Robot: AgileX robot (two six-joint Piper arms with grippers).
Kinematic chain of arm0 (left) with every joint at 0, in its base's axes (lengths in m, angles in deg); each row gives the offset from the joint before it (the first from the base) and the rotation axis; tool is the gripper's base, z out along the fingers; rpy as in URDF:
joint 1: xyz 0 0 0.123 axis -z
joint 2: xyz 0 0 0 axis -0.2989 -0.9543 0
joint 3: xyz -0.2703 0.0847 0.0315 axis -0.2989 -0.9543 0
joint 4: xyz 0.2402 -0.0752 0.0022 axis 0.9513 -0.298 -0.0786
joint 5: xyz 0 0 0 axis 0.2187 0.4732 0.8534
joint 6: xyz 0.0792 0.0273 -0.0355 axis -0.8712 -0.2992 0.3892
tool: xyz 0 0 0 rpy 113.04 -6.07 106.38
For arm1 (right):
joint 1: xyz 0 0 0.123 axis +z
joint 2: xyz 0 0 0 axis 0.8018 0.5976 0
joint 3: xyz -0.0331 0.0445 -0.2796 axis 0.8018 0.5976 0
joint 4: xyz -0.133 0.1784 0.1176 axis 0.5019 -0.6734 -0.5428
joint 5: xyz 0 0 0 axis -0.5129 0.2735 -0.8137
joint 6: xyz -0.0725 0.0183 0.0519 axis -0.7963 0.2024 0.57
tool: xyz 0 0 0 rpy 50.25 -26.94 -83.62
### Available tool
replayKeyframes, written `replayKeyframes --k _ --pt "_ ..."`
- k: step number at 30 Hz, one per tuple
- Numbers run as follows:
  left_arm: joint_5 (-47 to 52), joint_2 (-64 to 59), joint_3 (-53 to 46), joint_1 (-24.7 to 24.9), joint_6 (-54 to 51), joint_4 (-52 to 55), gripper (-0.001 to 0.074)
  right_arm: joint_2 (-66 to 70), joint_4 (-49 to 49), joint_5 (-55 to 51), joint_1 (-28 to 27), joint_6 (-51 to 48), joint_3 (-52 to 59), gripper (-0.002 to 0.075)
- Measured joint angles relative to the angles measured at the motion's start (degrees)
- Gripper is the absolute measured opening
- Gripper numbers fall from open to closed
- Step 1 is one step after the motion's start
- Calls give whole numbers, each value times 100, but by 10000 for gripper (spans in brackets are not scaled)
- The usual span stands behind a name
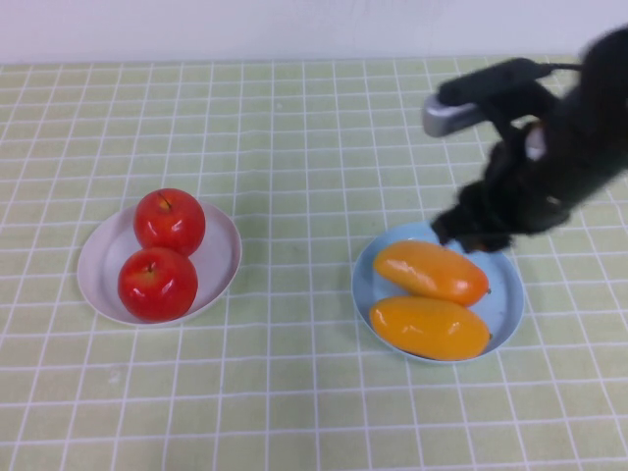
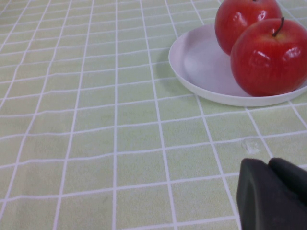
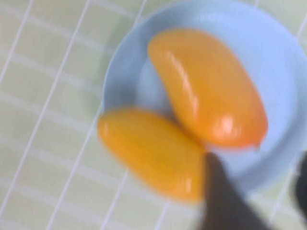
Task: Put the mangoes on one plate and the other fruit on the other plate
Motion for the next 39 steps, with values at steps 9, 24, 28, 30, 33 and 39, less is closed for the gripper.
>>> replayKeyframes --k 9,24,28,30,33,39 --pt "0 0 0 0 0 0 4 -1875 -10 -97 3 0 1738 -2" --pt "0 0 0 0 0 0 4 -4281 -439 61 3 -152 3767 -15" --pt "0 0 0 0 0 0 4 -4618 -224 778 3 -221 4314 -15" --pt "0 0 0 0 0 0 4 -4759 6 1285 3 -89 4629 -15" --pt "0 0 0 0 0 0 4 -5014 409 2013 -224 295 5188 -15" --pt "0 0 0 0 0 0 4 -5997 670 3519 -1670 514 6437 -15"
